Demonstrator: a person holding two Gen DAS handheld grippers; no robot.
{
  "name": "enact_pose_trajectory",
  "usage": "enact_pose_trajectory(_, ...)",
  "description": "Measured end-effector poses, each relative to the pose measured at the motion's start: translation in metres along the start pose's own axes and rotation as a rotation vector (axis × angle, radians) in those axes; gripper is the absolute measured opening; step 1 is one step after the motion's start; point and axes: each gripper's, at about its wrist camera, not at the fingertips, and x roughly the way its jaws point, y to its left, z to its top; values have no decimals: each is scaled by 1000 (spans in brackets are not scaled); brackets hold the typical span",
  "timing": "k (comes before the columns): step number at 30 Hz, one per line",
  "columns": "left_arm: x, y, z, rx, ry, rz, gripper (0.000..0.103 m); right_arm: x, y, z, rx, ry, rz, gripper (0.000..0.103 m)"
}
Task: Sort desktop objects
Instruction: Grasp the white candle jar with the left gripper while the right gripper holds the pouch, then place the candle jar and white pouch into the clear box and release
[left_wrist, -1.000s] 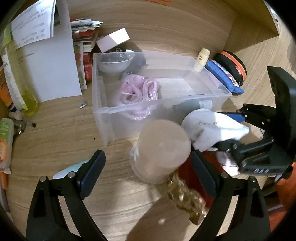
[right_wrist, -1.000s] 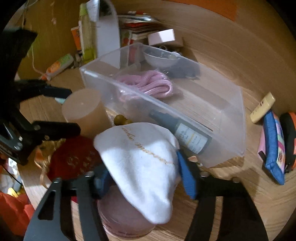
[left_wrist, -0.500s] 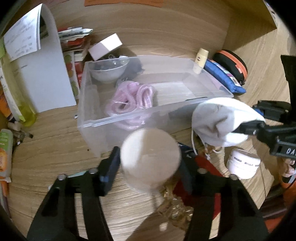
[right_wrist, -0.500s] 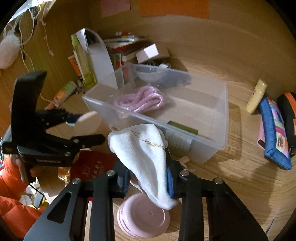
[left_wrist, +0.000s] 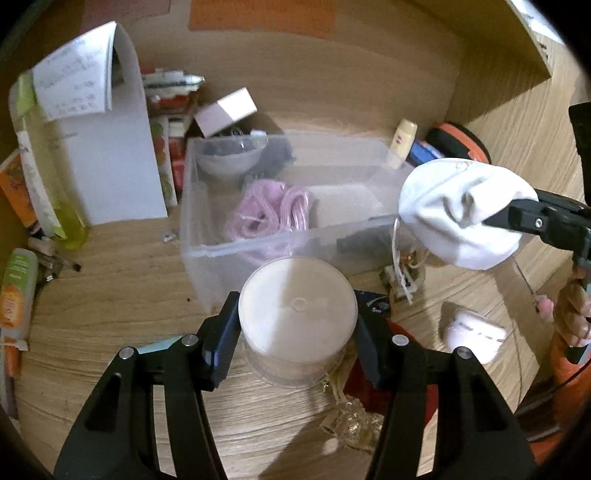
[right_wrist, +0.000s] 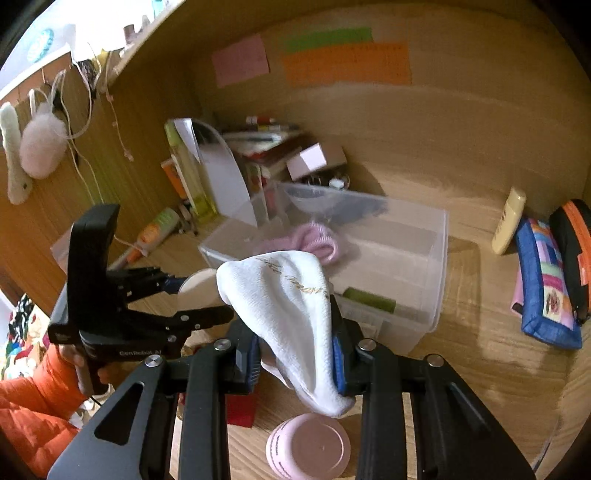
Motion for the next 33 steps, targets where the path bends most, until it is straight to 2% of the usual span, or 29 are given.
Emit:
enact_pose_trajectory(7, -23, 6, 12, -36, -54, -20, 56, -12, -1, 12, 1, -57, 14, 27)
enact_pose_trajectory(18, -57, 14, 44, -46, -168, 19, 56, -27, 5, 43, -55, -156, 12, 27)
enact_pose_trajectory(28, -50, 17, 66, -44, -190, 37, 56, 6, -8, 60, -33, -136, 23, 27)
enact_pose_trajectory(33, -39, 18, 74, -50, -181, 42, 56, 31, -29, 58, 24, -90, 35, 27)
